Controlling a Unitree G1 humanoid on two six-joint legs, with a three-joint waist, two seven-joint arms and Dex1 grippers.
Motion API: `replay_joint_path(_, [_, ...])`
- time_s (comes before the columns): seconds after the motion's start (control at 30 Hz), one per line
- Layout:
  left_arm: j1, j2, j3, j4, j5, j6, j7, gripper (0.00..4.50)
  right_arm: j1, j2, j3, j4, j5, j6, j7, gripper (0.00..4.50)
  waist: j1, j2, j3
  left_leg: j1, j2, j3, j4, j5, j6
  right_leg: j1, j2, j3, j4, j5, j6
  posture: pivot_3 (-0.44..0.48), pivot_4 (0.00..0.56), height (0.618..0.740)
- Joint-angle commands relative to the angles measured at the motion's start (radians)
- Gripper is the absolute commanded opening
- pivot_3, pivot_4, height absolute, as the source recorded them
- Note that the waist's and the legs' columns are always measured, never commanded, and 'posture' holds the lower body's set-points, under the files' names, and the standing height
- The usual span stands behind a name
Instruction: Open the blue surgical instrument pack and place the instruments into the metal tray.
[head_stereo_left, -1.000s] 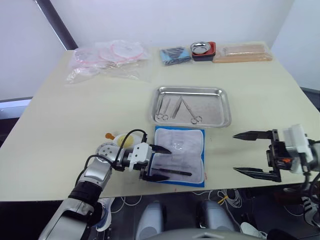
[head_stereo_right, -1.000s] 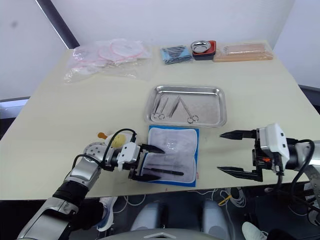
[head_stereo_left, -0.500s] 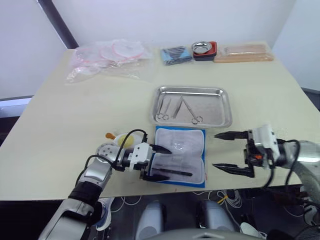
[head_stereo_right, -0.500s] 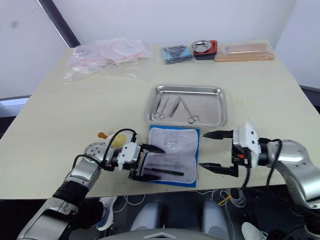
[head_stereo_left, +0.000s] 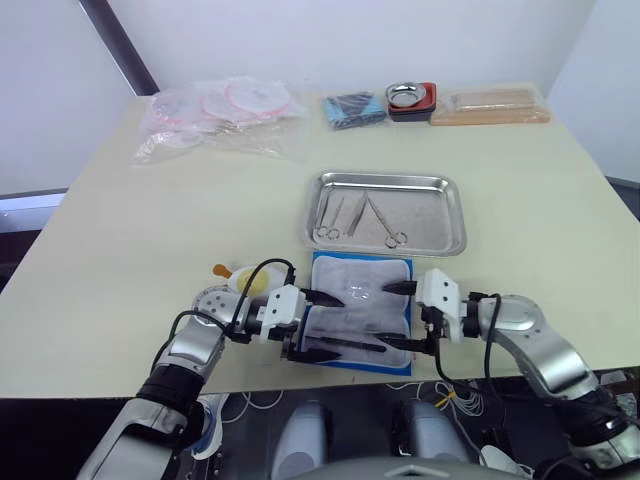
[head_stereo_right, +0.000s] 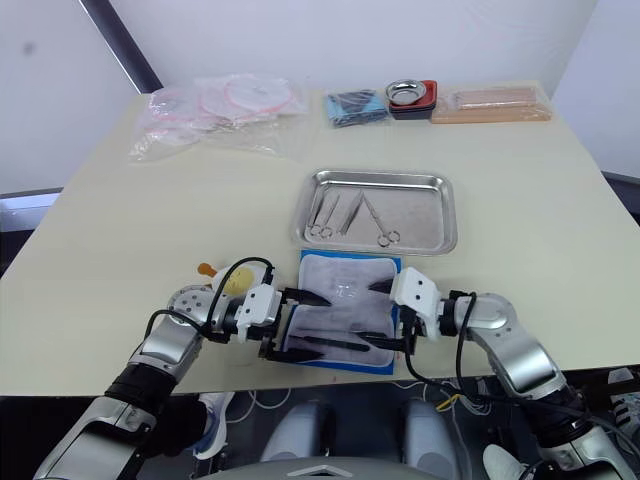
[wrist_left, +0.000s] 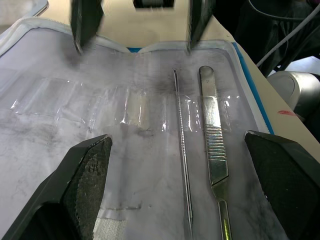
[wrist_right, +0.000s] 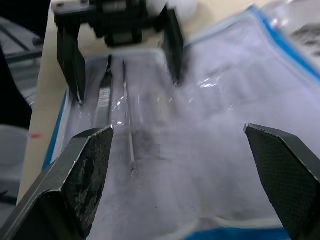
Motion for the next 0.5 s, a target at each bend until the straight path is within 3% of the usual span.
replay_joint_path(0.03, [0.051, 0.014, -0.065, 0.066, 0.108, 0.04, 0.014, 4.5, -0.041, 0.008, 0.011, 0.016, -0.028, -0.027, -0.003, 4.39, 0.0, 0.0, 0.0, 0.0, 0.0, 0.0, 0.0, 0.0, 0.0, 0.0, 0.0, 0.0, 0.0, 0.0, 0.0, 0.0, 0.15, 0.74])
replay_joint_path(0.3, [0.049, 0.013, -0.064, 0.066, 0.108, 0.044, 0.019, 4.5, -0.061, -0.011, 0.069, 0.153, -0.123, -0.129, 0.03, 4.39, 0.004, -0.001, -0.001, 0.0, 0.0, 0.0, 0.0, 0.0, 0.0, 0.0, 0.0, 0.0, 0.0, 0.0, 0.0, 0.0, 0.15, 0.74])
replay_joint_path(0.5, [0.055, 0.019, -0.054, 0.075, 0.103, 0.045, 0.026, 4.5, -0.042, 0.009, 0.042, 0.149, -0.083, -0.144, 0.027, 4.39, 0.005, -0.001, -0.002, 0.001, 0.0, 0.0, 0.0, 0.0, 0.0, 0.001, 0.0, 0.0, 0.0, 0.0, 0.0, 0.0, 0.15, 0.74])
